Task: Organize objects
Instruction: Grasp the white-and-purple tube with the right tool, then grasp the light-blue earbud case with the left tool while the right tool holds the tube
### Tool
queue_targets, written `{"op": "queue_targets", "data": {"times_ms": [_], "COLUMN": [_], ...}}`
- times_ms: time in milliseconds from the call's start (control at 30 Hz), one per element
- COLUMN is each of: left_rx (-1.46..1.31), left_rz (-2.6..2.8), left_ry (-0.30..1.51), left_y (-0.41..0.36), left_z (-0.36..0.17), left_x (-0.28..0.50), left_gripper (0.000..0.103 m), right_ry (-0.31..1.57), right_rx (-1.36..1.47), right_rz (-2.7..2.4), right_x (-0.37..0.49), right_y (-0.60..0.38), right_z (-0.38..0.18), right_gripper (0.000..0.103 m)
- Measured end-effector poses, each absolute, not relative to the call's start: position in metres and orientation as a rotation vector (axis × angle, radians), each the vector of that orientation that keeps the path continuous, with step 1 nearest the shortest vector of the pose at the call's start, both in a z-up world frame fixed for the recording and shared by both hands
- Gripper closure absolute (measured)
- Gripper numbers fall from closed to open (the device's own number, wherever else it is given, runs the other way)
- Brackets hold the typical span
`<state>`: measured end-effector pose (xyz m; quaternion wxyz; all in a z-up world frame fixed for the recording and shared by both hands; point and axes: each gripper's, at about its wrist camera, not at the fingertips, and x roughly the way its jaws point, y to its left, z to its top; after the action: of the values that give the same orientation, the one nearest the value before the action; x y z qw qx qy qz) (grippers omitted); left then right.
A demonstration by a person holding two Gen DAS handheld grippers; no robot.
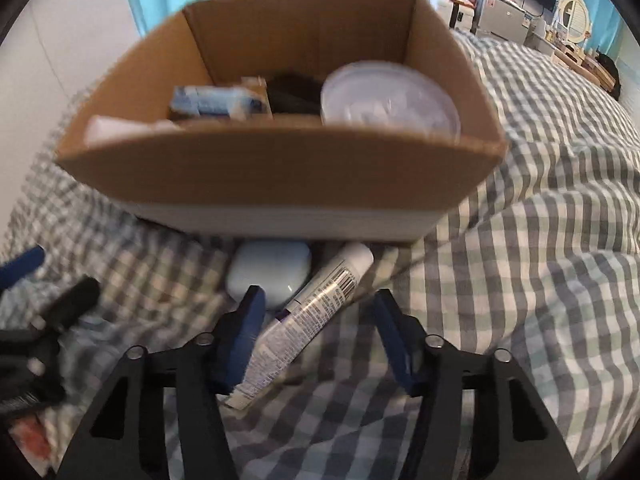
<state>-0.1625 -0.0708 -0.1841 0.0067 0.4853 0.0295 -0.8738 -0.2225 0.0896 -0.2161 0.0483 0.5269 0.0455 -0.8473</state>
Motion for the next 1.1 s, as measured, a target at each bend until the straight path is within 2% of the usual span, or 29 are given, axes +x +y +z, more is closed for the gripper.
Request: {"op": "queue_targets", "data": {"times_ms": [33,67,267,500,633,800,900,1033,1100], "left_rx": [1.524,1.531,1.546,1.551,1.541,1.573,1.607,1.595,1.6], "left_rz": [-2.733,-2.73,-2.729,-2.735,-2.747,-2.802,-2.81,-2.819,-2.817], "left_ry": [0.108,0.127,0.137,0.132,0.066,0.124,0.106,-0.012,-0.043], "left_y": [-0.072,-0.073,-0.073,-0.072,-0.058,-0.028,0.0,0.034,0.043], "left_z": [-0.184,-0.185,-0.186,-0.184,-0.175,-0.167,-0.172,-0.184,-0.19], "left_x": [-0.163,-0.163,-0.164,-0.162,-0.16,-0.165,-0.172,-0.182,-0.187], "left_gripper": [0.0,0.0,0.0,0.0,0.0,0.0,0.0,0.0,0.0], "right_ry": [0.179,0.222,0.33,0.234,0.125,0.041,0.052,0.119,0.07], "right_rx": [1.618,1.628,1.613,1.543,1.49,1.405,1.361,1.362,1.39], "right_rz": [-2.595,-2.606,-2.615,-2.596,-2.597,-2.624,-2.654,-2.721,-2.701], "right_x": [-0.221,-0.22,-0.221,-0.194,-0.175,-0.159,-0.155,-0.179,-0.18], "right_y": [0.089,0.088,0.078,0.093,0.111,0.133,0.149,0.163,0.174], "right_z": [-0.218,-0.22,-0.229,-0.207,-0.191,-0.164,-0.149,-0.147,-0.154], "right_gripper": [0.06,0.063,0.068,0.082,0.082,0.082,0.082,0.082,0.082]}}
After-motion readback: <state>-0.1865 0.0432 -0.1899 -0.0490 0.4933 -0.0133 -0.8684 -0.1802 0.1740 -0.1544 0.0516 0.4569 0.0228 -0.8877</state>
